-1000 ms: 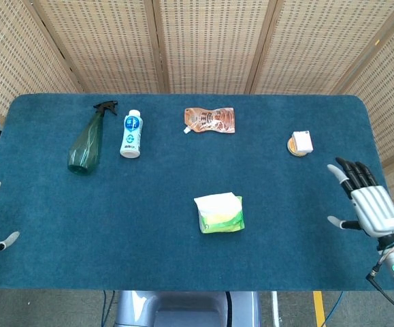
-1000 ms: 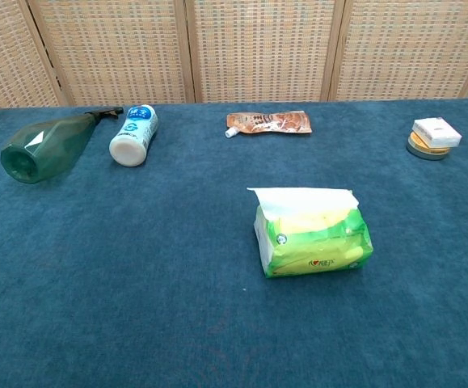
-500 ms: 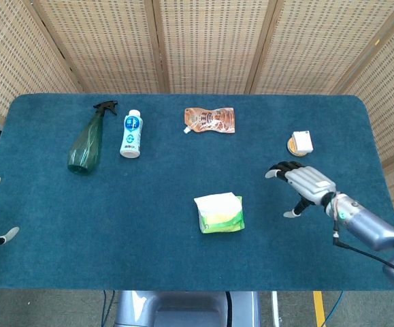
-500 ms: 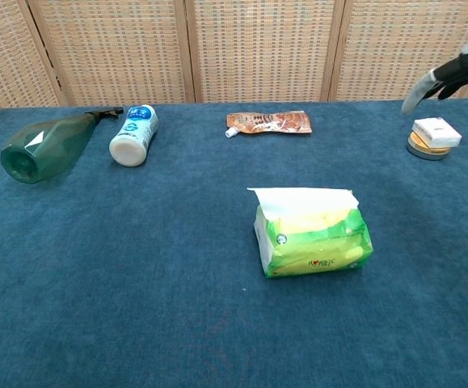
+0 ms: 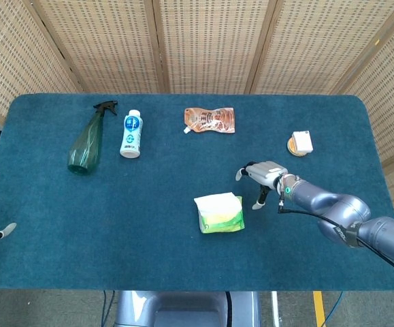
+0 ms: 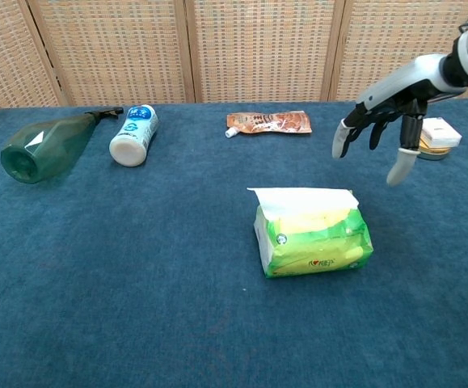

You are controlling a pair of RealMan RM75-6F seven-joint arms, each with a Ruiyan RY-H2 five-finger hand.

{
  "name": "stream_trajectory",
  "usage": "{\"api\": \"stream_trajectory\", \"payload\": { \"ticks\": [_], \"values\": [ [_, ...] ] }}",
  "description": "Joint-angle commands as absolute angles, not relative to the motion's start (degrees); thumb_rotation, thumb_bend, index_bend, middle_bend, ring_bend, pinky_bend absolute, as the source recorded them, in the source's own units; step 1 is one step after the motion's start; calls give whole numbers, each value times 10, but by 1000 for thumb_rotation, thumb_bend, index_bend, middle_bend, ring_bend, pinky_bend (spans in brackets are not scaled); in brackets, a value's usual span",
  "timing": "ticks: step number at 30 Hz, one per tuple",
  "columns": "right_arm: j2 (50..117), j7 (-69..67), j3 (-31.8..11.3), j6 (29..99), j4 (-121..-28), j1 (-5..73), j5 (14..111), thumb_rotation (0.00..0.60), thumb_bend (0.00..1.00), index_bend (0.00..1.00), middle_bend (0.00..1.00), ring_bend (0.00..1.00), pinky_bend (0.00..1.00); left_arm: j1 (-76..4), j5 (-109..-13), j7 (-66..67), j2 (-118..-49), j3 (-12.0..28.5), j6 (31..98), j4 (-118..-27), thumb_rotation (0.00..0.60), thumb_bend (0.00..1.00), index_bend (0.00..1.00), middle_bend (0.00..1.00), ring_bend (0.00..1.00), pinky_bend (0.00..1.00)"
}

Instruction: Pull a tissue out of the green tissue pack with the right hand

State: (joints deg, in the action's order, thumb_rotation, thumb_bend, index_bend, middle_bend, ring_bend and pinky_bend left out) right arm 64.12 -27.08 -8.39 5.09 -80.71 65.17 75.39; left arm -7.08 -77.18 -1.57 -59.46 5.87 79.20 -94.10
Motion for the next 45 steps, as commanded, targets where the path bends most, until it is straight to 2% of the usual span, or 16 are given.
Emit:
{"api": "stream_trajectory", "payload": {
  "ticks": [1,12,20,27,30,38,45],
  "values": [
    [670,-261,-78,68,-788,665,724,600,142,230,192,73,178,-73,-767,-16,-594,60,788,-940,600,0,0,0,0,0],
    [724,-208,-39,112,-775,701,639,600,217,301,319,219,342,-78,-760,-15,-595,61,778,-937,600,0,0,0,0,0],
    [748,-148,3,166,-780,724,566,600,306,380,405,293,397,-78,-760,-20,-593,61,779,-937,600,0,0,0,0,0],
    [764,-88,34,218,-791,738,500,600,376,534,547,391,455,-78,-759,-21,-592,61,780,-940,600,0,0,0,0,0],
    [768,-64,41,240,-798,739,477,600,411,569,577,409,457,-78,-760,-22,-592,60,780,-939,600,0,0,0,0,0],
    [773,-26,32,302,-821,723,466,600,493,630,626,451,476,-79,-760,-21,-593,59,779,-939,600,0,0,0,0,0],
    [736,-14,2,370,-891,687,520,600,523,639,634,458,477,-79,-760,-21,-593,59,778,-939,600,0,0,0,0,0]
  ]
}}
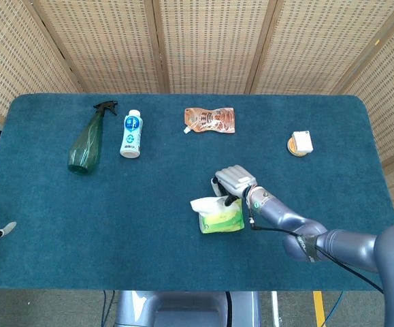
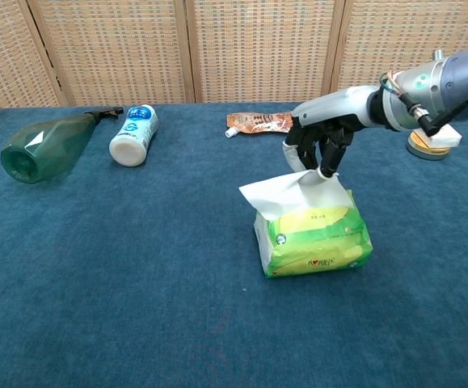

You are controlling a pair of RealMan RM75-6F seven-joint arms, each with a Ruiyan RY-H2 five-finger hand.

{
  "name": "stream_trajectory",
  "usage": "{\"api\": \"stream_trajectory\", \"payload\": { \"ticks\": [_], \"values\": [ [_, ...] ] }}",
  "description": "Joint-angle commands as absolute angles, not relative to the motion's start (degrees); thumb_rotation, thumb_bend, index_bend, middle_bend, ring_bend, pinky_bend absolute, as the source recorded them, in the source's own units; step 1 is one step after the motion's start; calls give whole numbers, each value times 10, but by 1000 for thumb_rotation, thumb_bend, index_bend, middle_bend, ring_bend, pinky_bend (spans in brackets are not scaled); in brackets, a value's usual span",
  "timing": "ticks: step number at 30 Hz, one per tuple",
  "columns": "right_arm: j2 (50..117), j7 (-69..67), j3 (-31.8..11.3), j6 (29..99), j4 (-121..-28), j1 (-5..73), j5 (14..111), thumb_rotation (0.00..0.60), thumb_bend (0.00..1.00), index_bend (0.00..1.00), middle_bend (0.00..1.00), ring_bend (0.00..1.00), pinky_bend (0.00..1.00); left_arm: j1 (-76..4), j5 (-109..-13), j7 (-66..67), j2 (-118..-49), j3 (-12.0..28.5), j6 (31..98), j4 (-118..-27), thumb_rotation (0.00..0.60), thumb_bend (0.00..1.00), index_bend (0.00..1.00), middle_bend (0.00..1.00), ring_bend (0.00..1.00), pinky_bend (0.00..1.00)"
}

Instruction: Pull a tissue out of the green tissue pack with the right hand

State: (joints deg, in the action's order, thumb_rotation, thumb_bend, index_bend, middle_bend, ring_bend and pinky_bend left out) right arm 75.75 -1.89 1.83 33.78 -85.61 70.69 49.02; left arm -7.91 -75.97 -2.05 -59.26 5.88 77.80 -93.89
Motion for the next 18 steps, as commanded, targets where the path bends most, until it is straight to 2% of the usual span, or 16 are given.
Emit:
{"api": "stream_trajectory", "payload": {
  "ticks": [1,10,14,18],
  "values": [
    [730,-15,-2,380,-900,682,529,600,524,640,635,458,476,-79,-760,-21,-593,58,778,-939,600,0,0,0,0,0],
    [624,-43,-71,497,-1004,625,618,600,523,644,639,464,476,-78,-765,-28,-590,57,780,-940,600,0,0,0,0,0],
    [557,-61,-111,526,-1049,606,630,600,524,644,639,463,477,-78,-766,-33,-588,56,780,-939,600,0,0,0,0,0],
    [529,-60,-146,551,-1053,597,621,600,522,644,642,465,491,-77,-770,-36,-587,56,782,-941,600,0,0,0,0,0]
  ]
}}
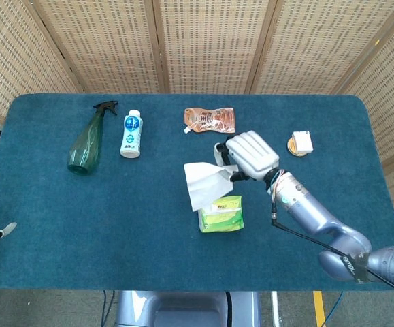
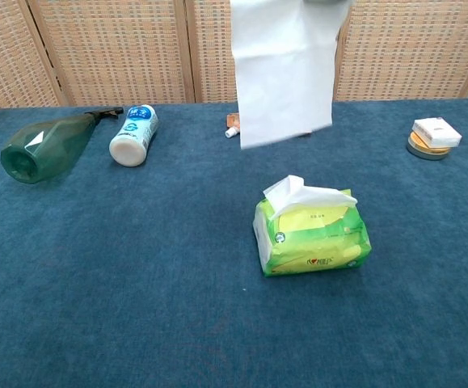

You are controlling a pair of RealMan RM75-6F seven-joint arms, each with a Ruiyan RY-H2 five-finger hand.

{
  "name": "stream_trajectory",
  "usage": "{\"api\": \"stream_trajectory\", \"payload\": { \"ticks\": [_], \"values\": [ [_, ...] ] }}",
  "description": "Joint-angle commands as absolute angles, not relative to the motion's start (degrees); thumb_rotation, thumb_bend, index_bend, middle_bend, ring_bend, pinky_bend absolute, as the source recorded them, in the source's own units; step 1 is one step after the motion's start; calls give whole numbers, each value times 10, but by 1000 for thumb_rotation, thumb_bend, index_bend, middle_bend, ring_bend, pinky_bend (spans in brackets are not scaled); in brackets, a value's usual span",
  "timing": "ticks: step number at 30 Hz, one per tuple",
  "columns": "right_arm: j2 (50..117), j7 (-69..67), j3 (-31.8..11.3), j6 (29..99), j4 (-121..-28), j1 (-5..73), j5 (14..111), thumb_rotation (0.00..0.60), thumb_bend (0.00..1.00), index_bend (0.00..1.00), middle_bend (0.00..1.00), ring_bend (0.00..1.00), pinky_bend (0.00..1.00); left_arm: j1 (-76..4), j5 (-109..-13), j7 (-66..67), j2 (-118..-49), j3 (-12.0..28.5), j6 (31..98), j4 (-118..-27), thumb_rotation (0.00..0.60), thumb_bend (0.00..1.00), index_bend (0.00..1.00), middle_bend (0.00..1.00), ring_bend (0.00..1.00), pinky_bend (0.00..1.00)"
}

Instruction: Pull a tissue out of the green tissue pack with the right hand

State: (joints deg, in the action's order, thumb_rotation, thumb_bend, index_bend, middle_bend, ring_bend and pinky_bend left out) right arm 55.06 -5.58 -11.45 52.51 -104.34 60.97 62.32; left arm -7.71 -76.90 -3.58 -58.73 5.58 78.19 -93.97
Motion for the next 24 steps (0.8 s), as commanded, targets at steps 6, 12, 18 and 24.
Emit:
{"api": "stream_trajectory", "payload": {
  "ticks": [6,12,18,24],
  "values": [
    [599,8,-169,574,-949,617,561,600,523,644,644,467,508,-77,-775,-36,-586,53,782,-943,600,0,0,0,0,0],
    [731,82,-153,558,-790,634,490,600,522,644,642,467,508,-80,-770,-40,-586,53,773,-937,600,0,0,0,0,0],
    [846,118,-123,490,-641,643,463,600,522,644,638,467,508,-88,-757,-41,-588,56,755,-931,600,0,0,0,0,0],
    [921,113,-120,437,-541,648,462,600,439,606,527,395,493,-95,-741,-39,-590,59,739,-925,600,0,0,0,0,0]
  ]
}}
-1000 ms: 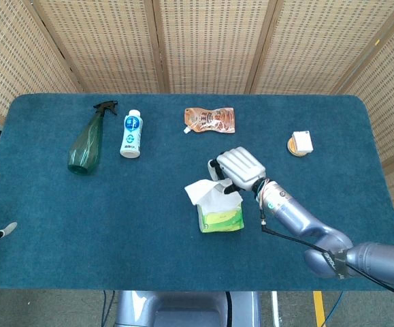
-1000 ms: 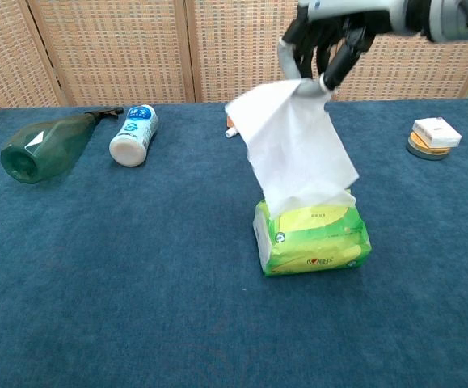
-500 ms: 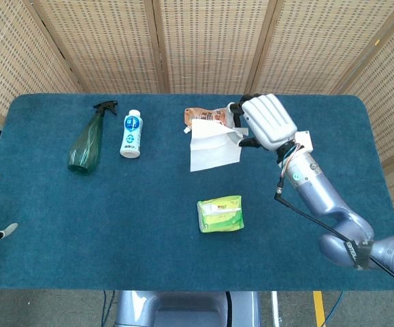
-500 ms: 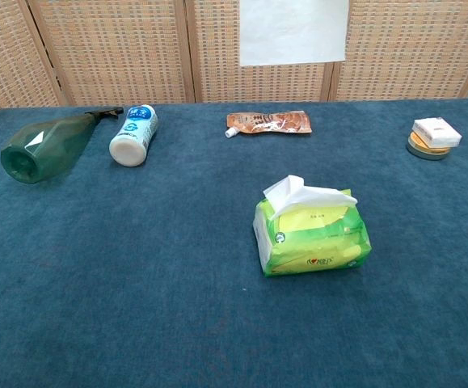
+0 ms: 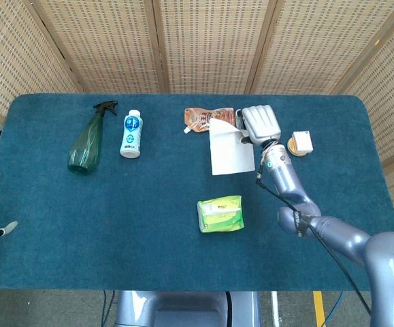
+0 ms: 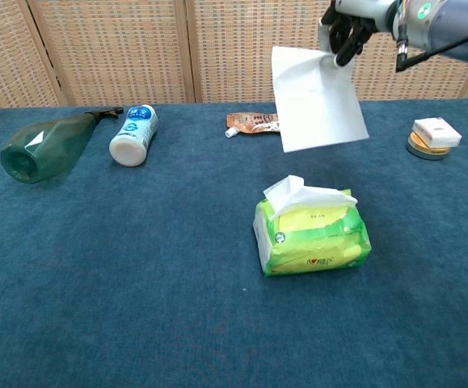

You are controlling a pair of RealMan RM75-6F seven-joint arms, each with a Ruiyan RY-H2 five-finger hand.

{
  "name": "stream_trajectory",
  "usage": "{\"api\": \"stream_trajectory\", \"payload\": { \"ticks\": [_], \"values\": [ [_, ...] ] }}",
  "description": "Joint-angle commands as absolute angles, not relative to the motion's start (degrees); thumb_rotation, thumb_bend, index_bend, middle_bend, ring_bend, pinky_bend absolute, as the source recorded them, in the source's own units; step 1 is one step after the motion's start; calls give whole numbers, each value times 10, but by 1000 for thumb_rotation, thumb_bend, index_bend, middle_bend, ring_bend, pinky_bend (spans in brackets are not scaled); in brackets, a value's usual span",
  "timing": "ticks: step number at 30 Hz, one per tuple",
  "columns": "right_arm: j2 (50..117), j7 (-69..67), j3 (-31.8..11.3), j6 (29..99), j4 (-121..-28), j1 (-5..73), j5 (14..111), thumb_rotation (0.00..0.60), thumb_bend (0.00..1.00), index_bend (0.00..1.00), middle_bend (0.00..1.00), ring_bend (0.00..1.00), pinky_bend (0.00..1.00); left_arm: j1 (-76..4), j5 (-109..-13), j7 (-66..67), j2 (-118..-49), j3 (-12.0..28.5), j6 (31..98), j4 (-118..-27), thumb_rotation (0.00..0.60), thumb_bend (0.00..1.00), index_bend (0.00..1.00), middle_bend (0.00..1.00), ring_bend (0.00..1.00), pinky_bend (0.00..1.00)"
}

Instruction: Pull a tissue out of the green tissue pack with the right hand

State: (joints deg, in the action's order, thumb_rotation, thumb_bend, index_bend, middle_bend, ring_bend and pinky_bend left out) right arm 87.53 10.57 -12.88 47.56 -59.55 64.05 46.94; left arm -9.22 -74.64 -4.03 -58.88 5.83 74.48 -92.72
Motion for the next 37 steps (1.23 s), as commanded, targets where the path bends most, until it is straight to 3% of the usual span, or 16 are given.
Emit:
{"api": "stream_trajectory", "payload": {
  "ticks": [1,3,5,6,12,19,27,37],
  "values": [
    [931,114,-120,426,-523,650,464,600,369,543,451,332,463,-97,-737,-38,-591,60,734,-924,600,0,0,0,0,0],
    [940,115,-119,408,-506,652,464,600,103,204,142,90,280,-99,-733,-36,-591,61,729,-922,600,0,0,0,0,0],
    [944,120,-119,377,-492,654,453,600,3,17,4,0,152,-102,-729,-34,-592,62,725,-921,600,0,0,0,0,0],
    [945,121,-123,366,-489,655,444,600,0,0,0,0,115,-103,-726,-33,-593,63,723,-921,600,0,0,0,0,0],
    [928,124,-145,407,-513,645,455,600,0,0,0,0,48,-106,-718,-27,-594,65,716,-921,600,0,0,0,0,0],
    [821,77,-159,526,-675,575,540,600,0,0,0,0,46,-102,-728,-29,-592,61,728,-927,600,0,0,0,0,0],
    [705,2,-98,732,-797,424,704,600,0,0,0,0,46,-86,-756,-46,-583,57,764,-937,600,0,0,0,0,0],
    [689,-54,-23,898,-810,272,792,600,0,0,0,0,46,-69,-776,-33,-589,54,809,-939,600,0,0,0,0,0]
  ]
}}
